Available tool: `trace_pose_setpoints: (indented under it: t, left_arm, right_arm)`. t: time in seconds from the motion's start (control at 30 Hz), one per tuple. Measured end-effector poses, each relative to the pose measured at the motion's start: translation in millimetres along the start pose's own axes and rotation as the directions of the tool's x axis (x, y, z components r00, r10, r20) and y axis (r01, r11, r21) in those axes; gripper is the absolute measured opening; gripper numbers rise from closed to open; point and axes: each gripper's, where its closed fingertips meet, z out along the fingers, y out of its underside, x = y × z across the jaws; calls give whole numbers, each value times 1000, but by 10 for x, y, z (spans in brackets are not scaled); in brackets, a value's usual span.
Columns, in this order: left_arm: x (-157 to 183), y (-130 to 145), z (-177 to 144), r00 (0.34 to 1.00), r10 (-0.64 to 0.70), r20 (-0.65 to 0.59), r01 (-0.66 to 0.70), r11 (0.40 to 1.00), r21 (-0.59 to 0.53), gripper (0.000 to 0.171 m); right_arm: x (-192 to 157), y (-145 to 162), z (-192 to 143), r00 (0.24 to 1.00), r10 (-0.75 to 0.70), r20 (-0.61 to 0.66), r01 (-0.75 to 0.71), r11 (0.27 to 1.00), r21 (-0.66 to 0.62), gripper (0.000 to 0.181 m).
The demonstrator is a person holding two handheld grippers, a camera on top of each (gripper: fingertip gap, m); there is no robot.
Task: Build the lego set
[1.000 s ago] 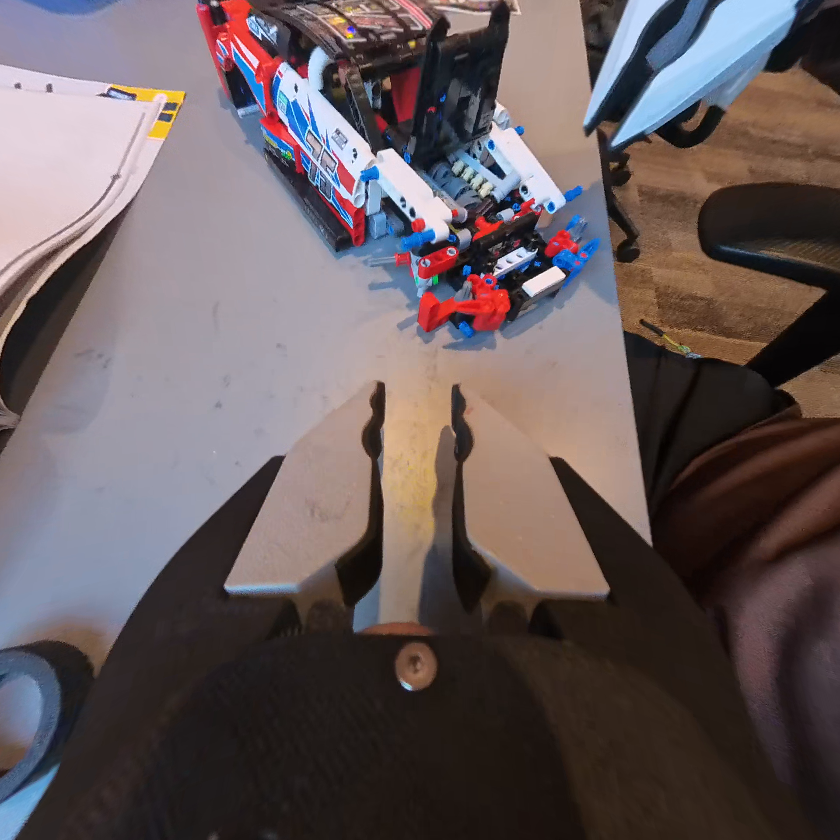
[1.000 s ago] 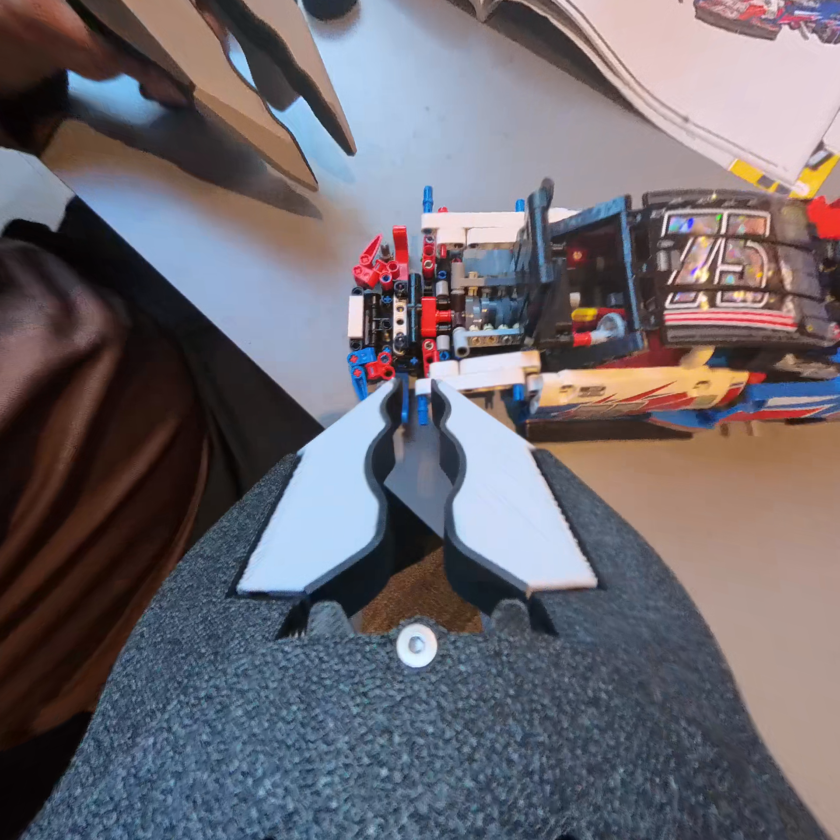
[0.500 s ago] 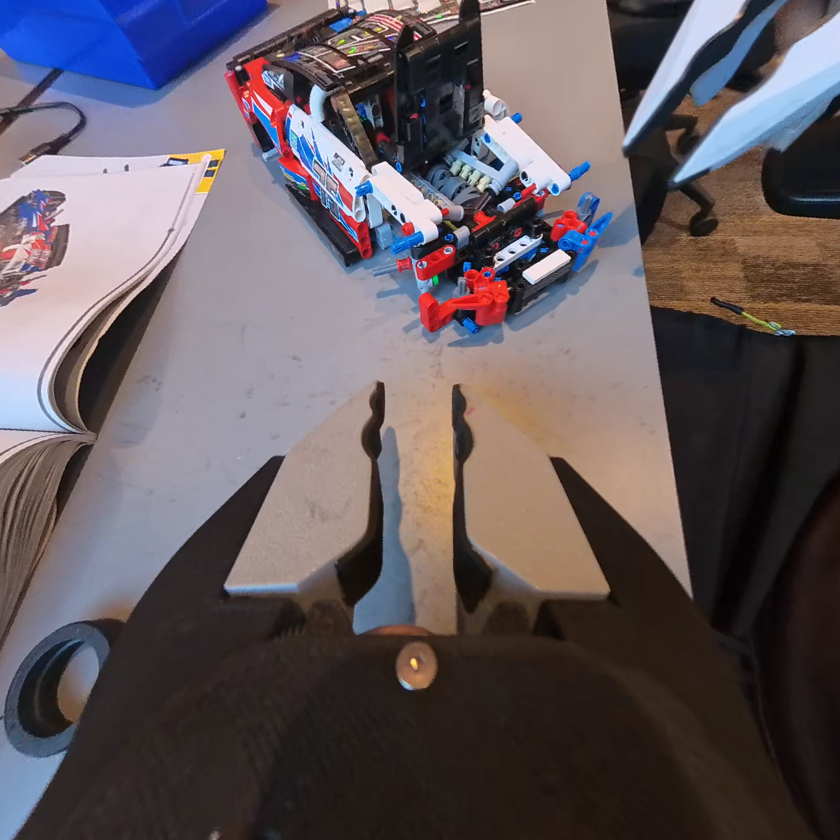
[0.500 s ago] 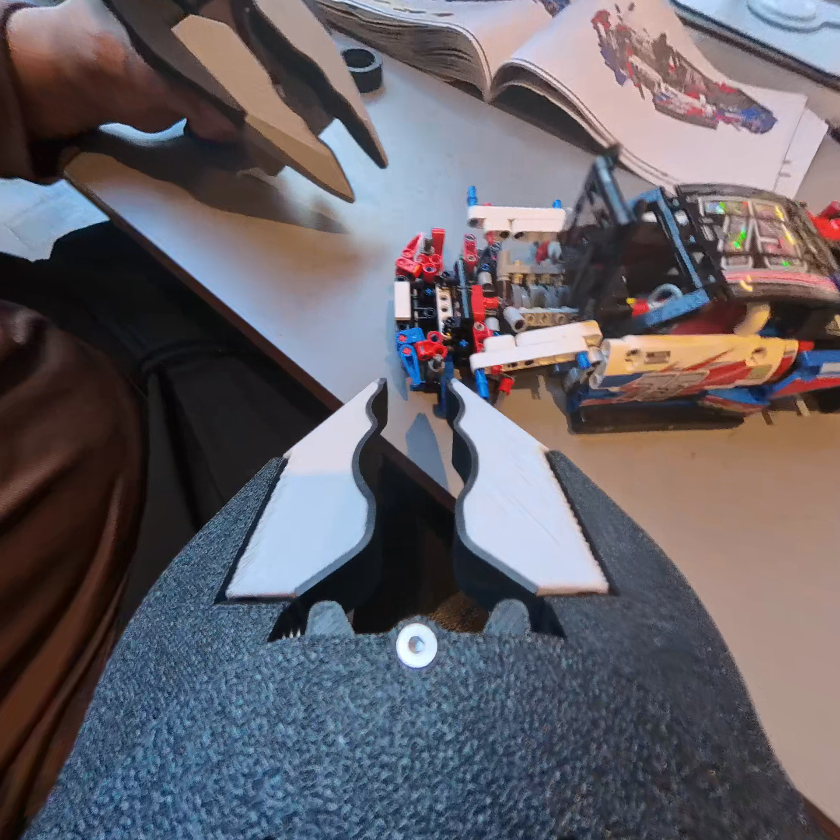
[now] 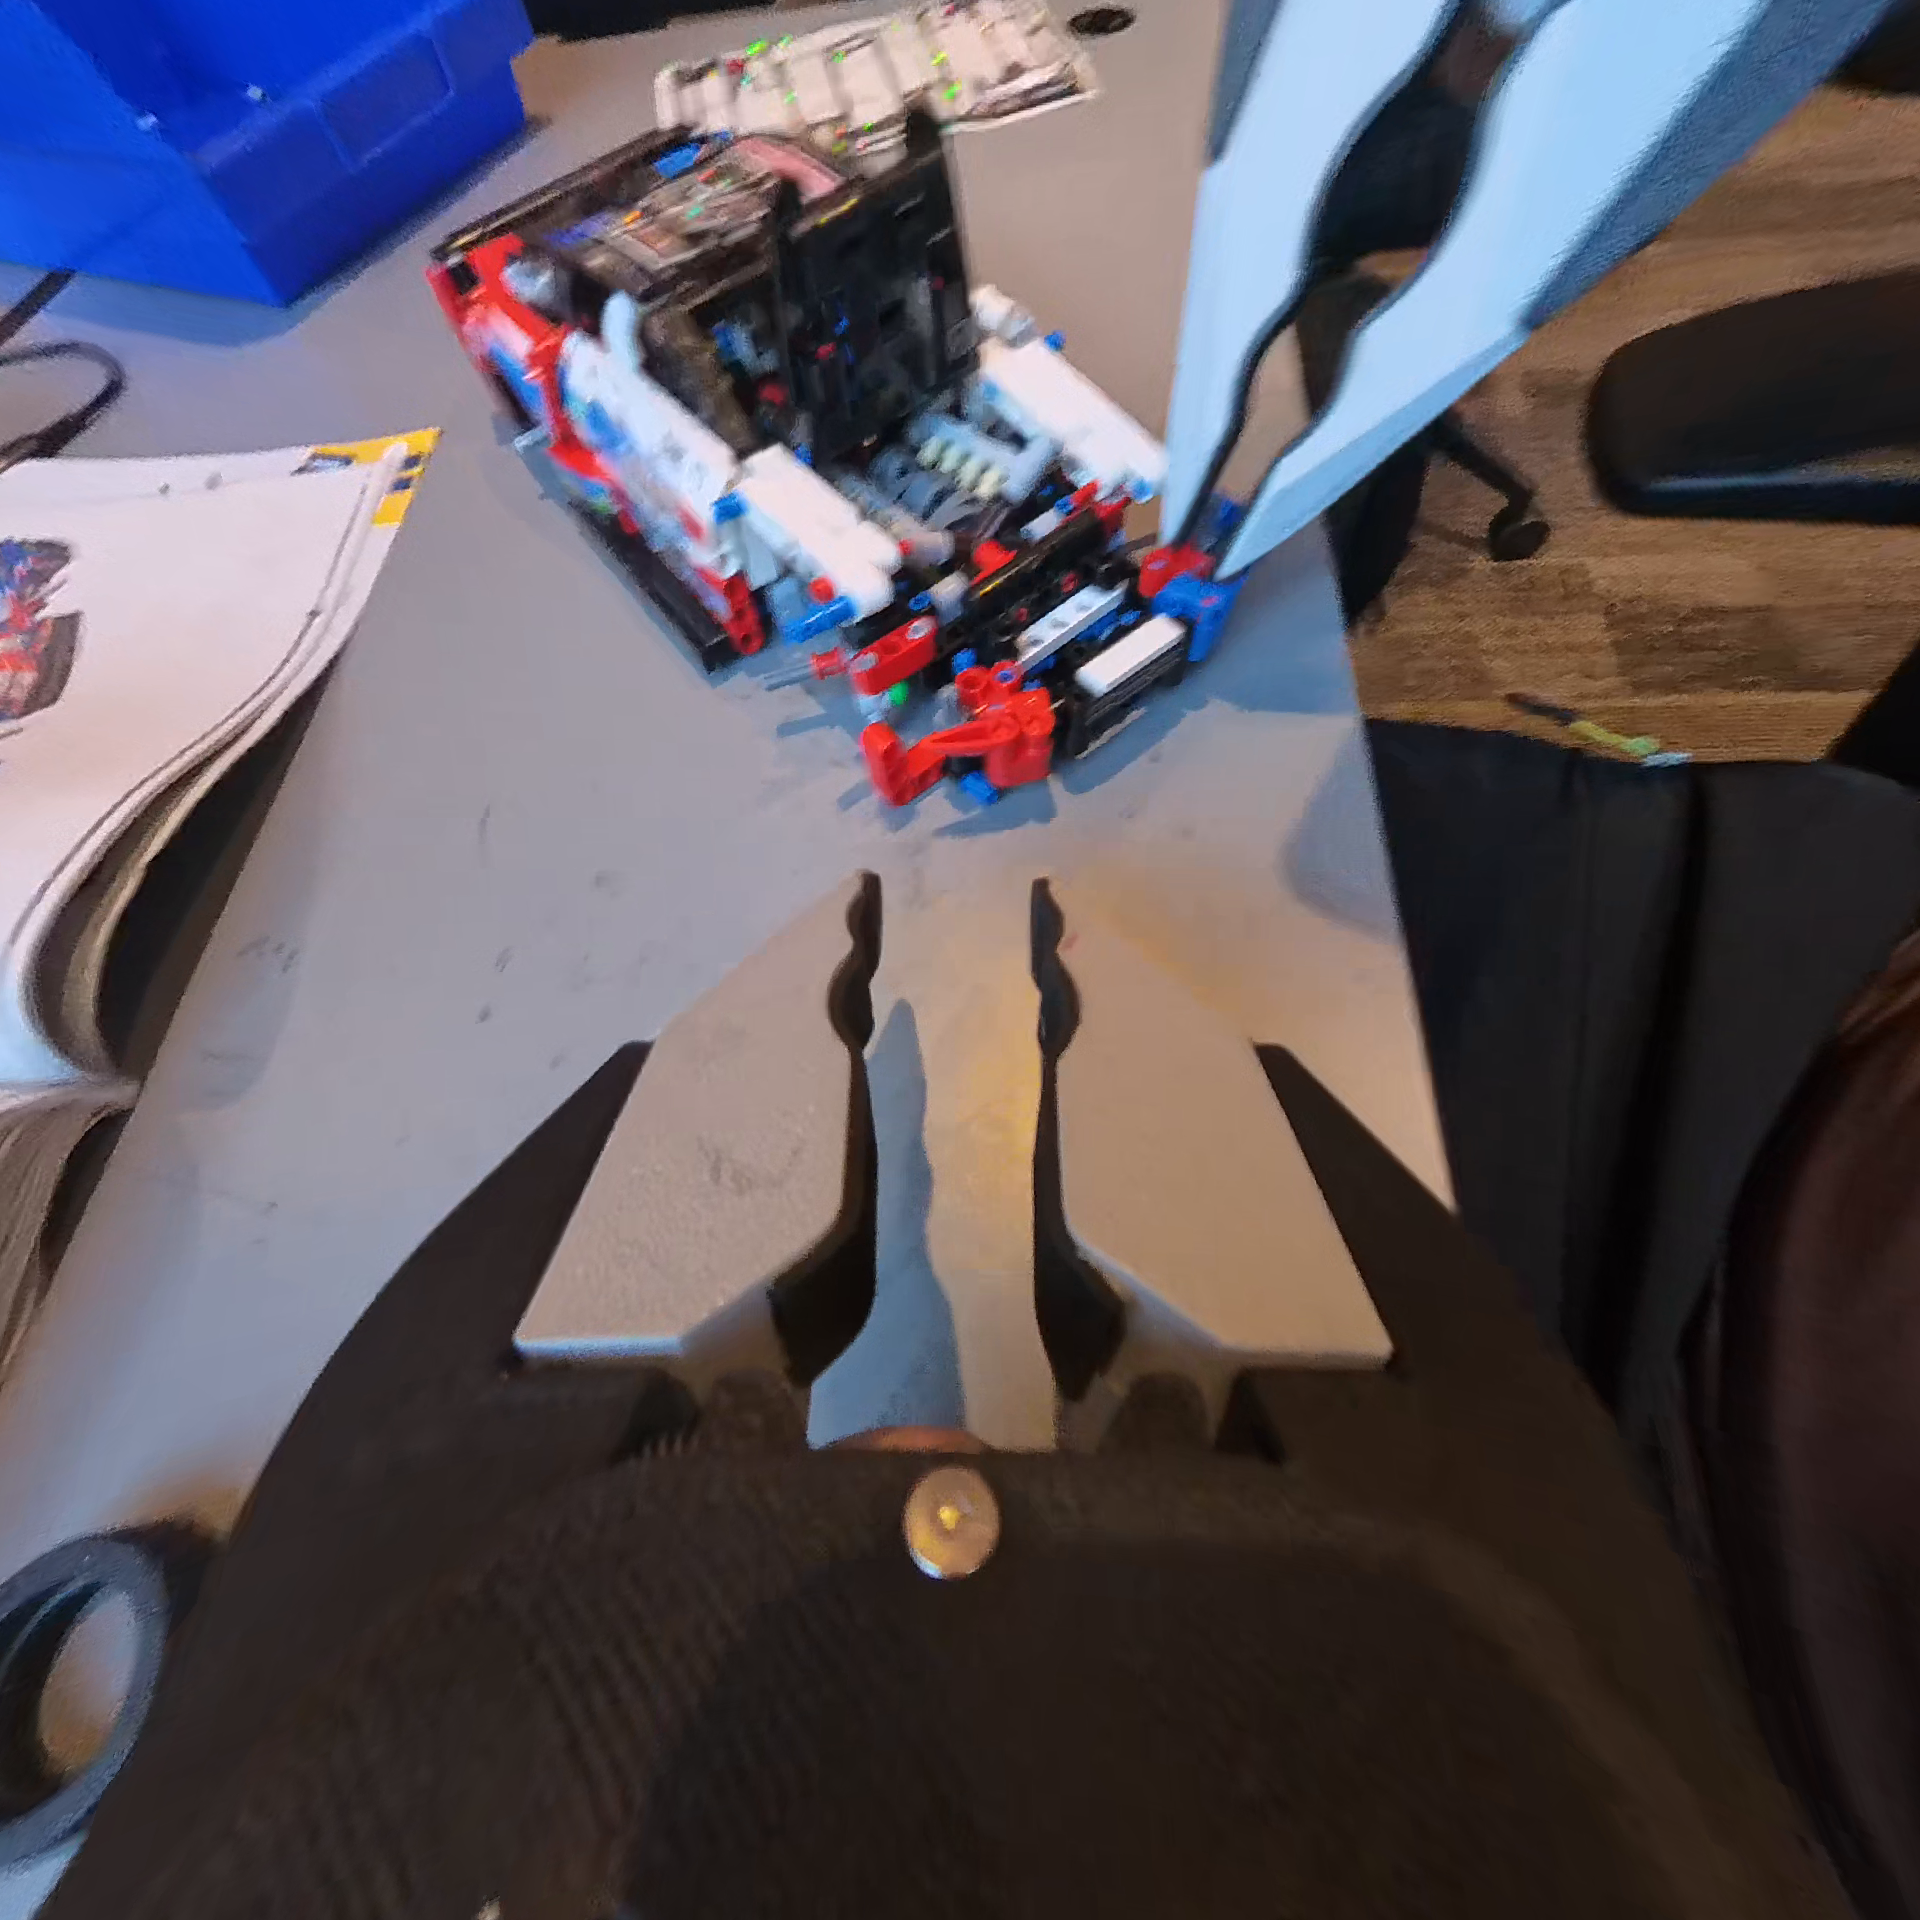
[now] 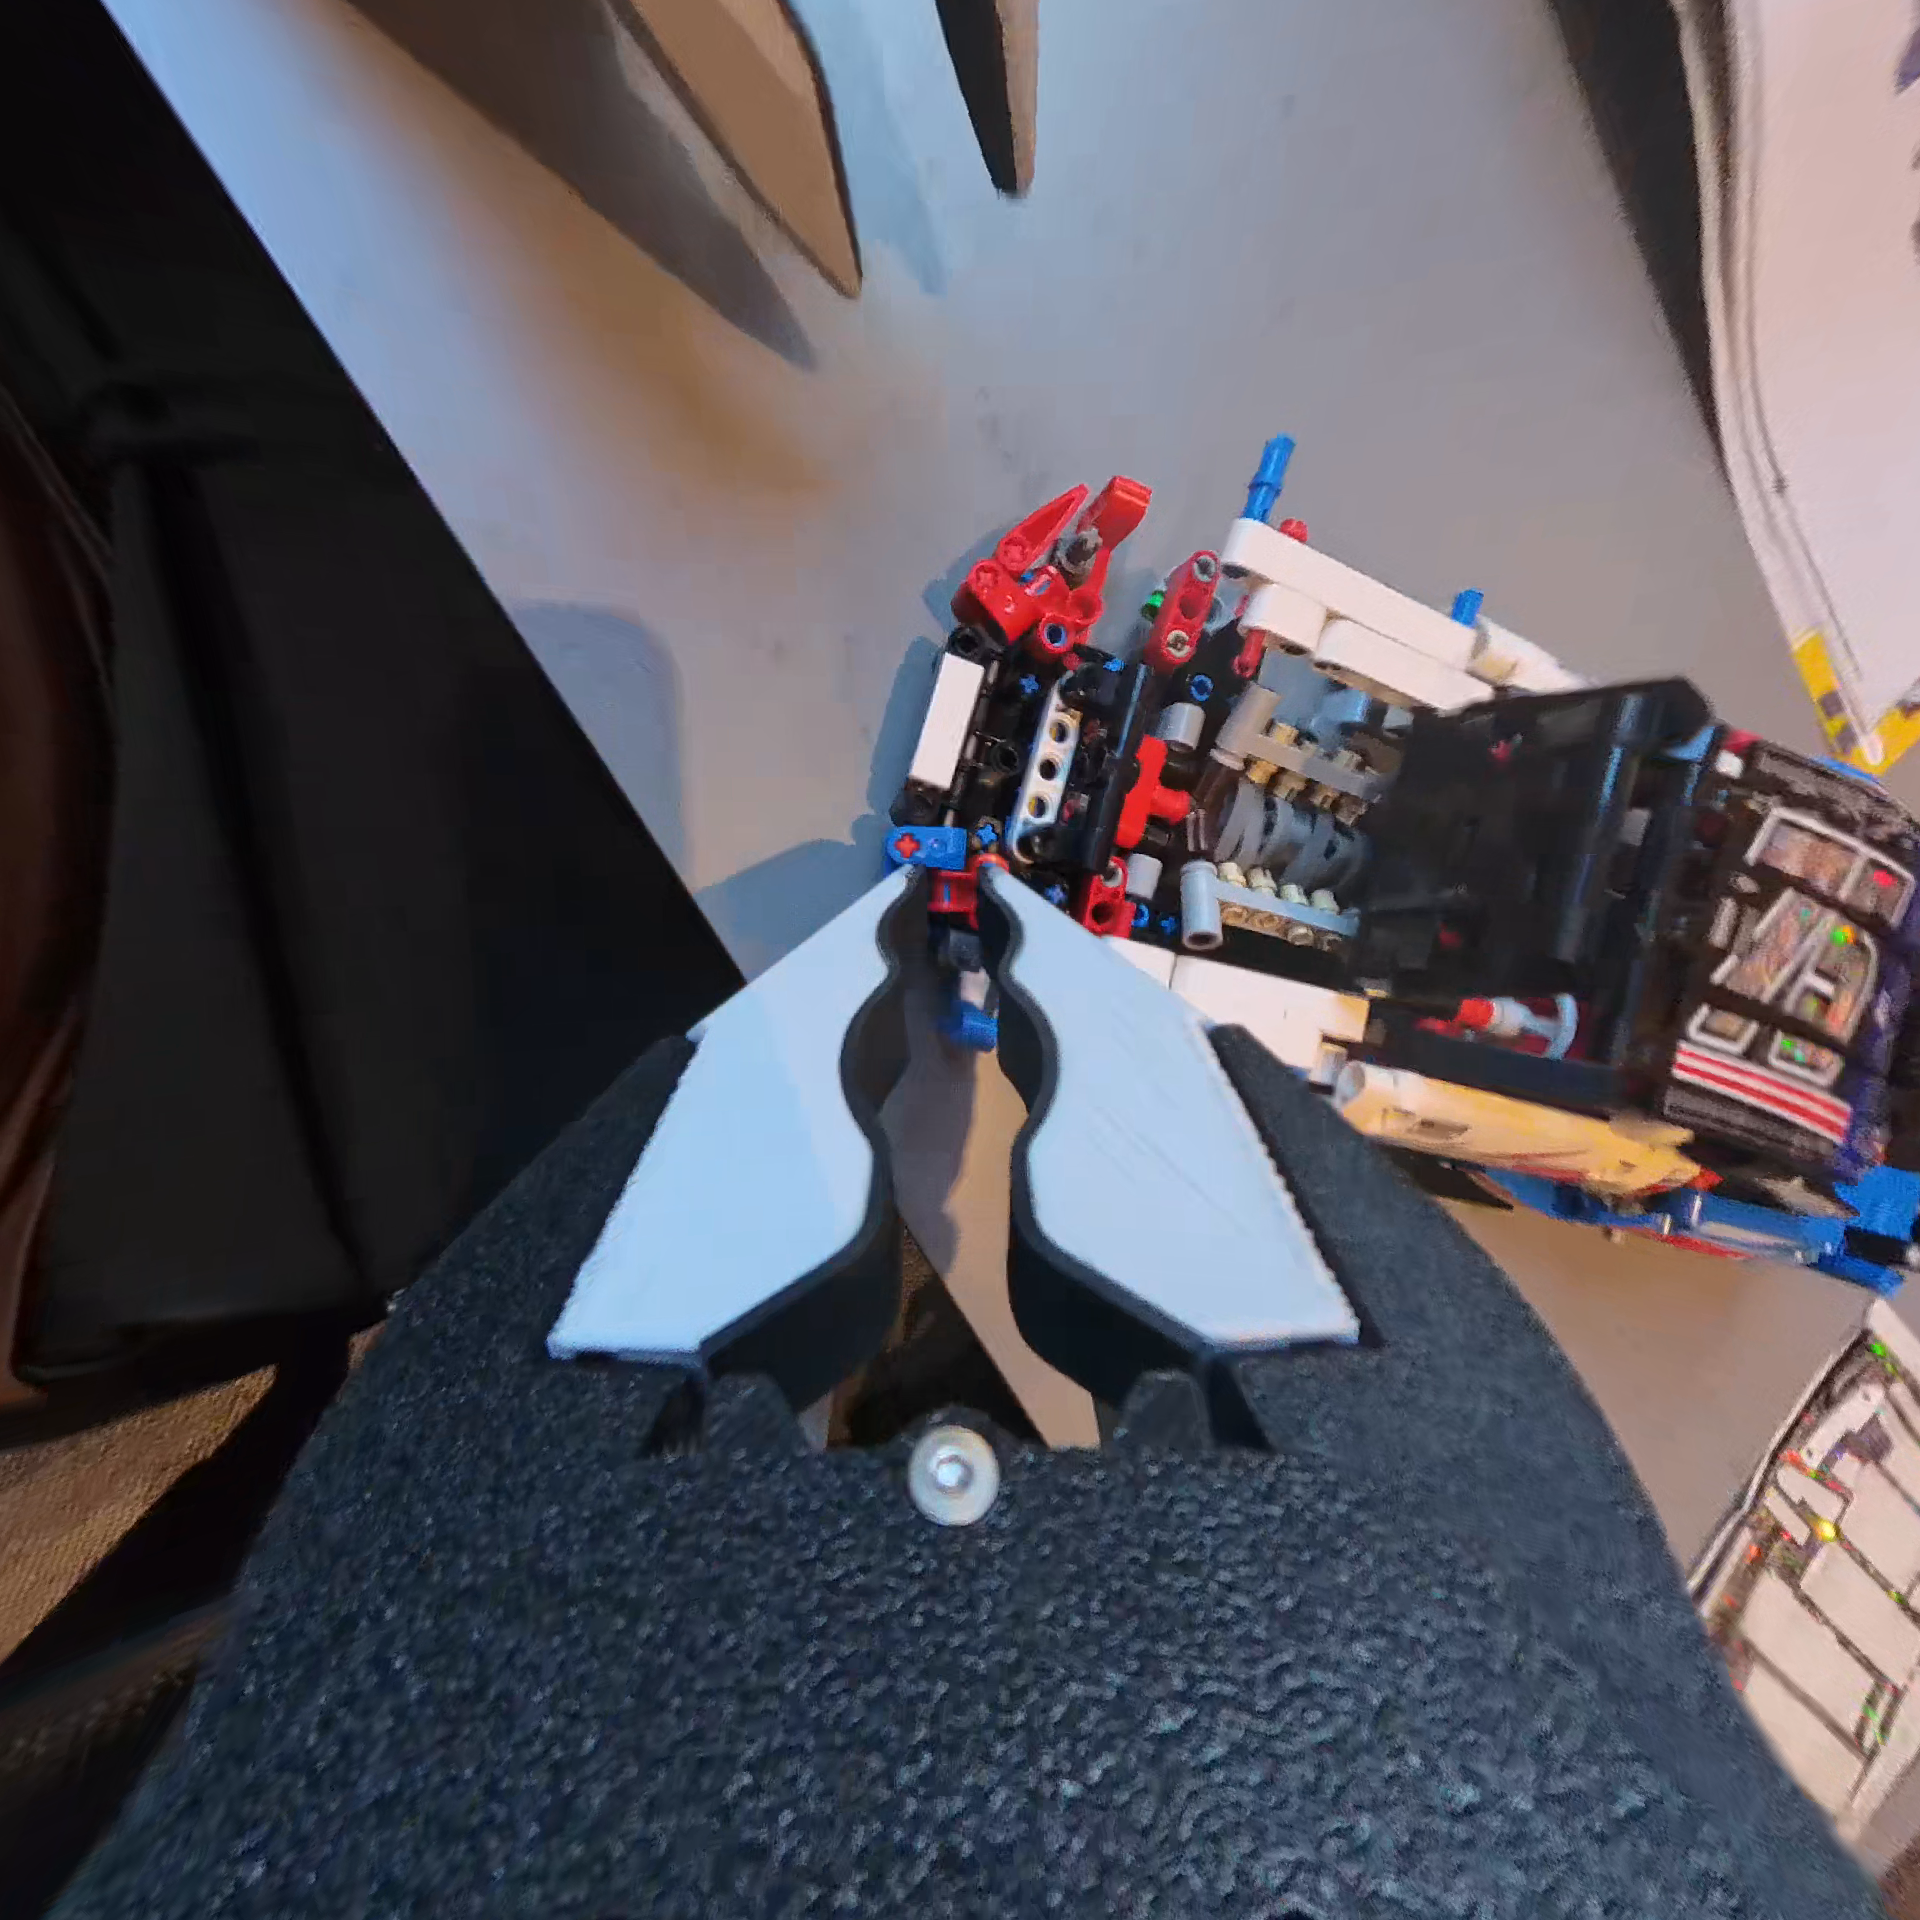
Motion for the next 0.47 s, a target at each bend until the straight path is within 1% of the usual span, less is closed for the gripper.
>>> trace_pose_setpoints:
  t: [0.03, 0.07, 0.17, 0.27, 0.3, 0.4, 0.47]
  left_arm:
    - [92, -52, 33, 999, 4, -40, -4, 1000, 11, 26]
    - [180, -94, 77, 997, 19, -73, -19, 1000, 12, 27]
    - [363, -197, 246, 986, 126, -110, -128, 992, -7, 29]
    - [512, -318, 399, 968, 208, -143, -211, 978, -1, 27]
    - [551, -346, 445, 962, 225, -157, -228, 974, -1, 26]
    - [583, -386, 559, 948, 266, -173, -272, 962, -14, 24]
    - [583, -410, 602, 944, 277, -181, -285, 959, -16, 22]
  right_arm:
    - [12, -13, 3, 1000, -8, 11, 8, 1000, -11, 8]
    - [38, -13, 3, 1000, -16, 11, 17, 999, -29, 14]
    - [57, 4, -2, 999, -37, 39, 39, 997, -66, 20]
    - [32, 8, -2, 996, -64, 63, 69, 994, -82, 16]
    - [27, 8, -4, 995, -65, 70, 71, 994, -87, 16]
    - [-6, -12, -43, 992, -46, 117, 55, 996, -75, 23]
    - [27, 17, -34, 993, -43, 113, 53, 995, -84, 20]
